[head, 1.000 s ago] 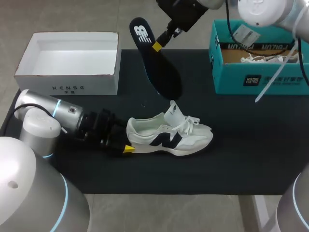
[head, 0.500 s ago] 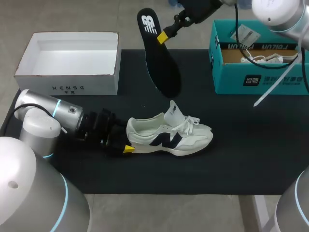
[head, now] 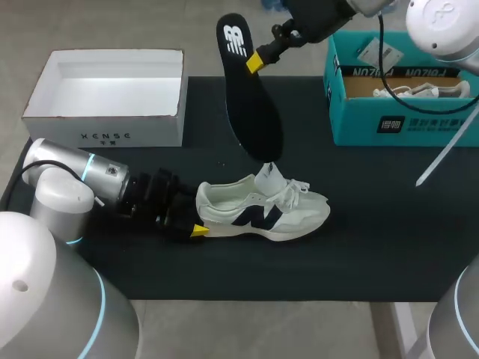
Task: Take the shoe out of the shoebox, open the shoe tongue, remove and reinsert the insole, then place the shoe into the shoebox
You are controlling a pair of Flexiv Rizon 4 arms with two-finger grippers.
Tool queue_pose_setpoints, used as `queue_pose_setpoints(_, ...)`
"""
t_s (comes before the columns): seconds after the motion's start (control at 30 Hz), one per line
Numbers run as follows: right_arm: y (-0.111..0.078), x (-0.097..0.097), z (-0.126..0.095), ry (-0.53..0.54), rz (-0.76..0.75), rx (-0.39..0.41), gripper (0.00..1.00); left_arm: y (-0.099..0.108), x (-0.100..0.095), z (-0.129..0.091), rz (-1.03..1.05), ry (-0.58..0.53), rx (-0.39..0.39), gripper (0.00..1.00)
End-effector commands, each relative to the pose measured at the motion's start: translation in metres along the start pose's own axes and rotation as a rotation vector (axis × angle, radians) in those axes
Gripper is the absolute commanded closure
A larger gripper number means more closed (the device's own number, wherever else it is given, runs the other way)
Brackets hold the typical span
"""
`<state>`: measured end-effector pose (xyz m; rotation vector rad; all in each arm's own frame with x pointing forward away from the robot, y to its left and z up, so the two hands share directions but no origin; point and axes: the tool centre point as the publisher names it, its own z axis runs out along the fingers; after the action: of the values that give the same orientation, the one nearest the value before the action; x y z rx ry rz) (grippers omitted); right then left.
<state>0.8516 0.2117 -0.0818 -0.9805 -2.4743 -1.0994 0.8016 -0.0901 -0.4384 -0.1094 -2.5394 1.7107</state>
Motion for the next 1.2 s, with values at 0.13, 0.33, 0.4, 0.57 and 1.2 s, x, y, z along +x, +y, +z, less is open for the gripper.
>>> queue_pose_setpoints(0.13, -0.007, 0.006, -0.004, -0.019, 0.004, -0.021, 1.00, 0.004, 0.001, 0.002, 0.000, 0.001, -0.002, 1.00)
queue_pose_setpoints(0.33, -0.007, 0.006, -0.004, -0.019, 0.004, -0.021, 1.00, 0.004, 0.001, 0.002, 0.000, 0.001, -0.002, 1.00)
queue_pose_setpoints(0.4, -0.012, 0.009, -0.007, -0.014, 0.038, -0.030, 1.00, 0.004, 0.001, 0.002, 0.000, 0.001, -0.002, 1.00)
queue_pose_setpoints(0.57, -0.024, 0.018, -0.017, -0.015, 0.089, -0.050, 1.00, 0.004, 0.001, 0.002, 0.000, 0.001, -0.002, 1.00)
queue_pose_setpoints(1.2, -0.031, 0.026, -0.033, -0.040, 0.103, -0.079, 1.00, 0.004, 0.001, 0.002, 0.000, 0.001, -0.002, 1.00)
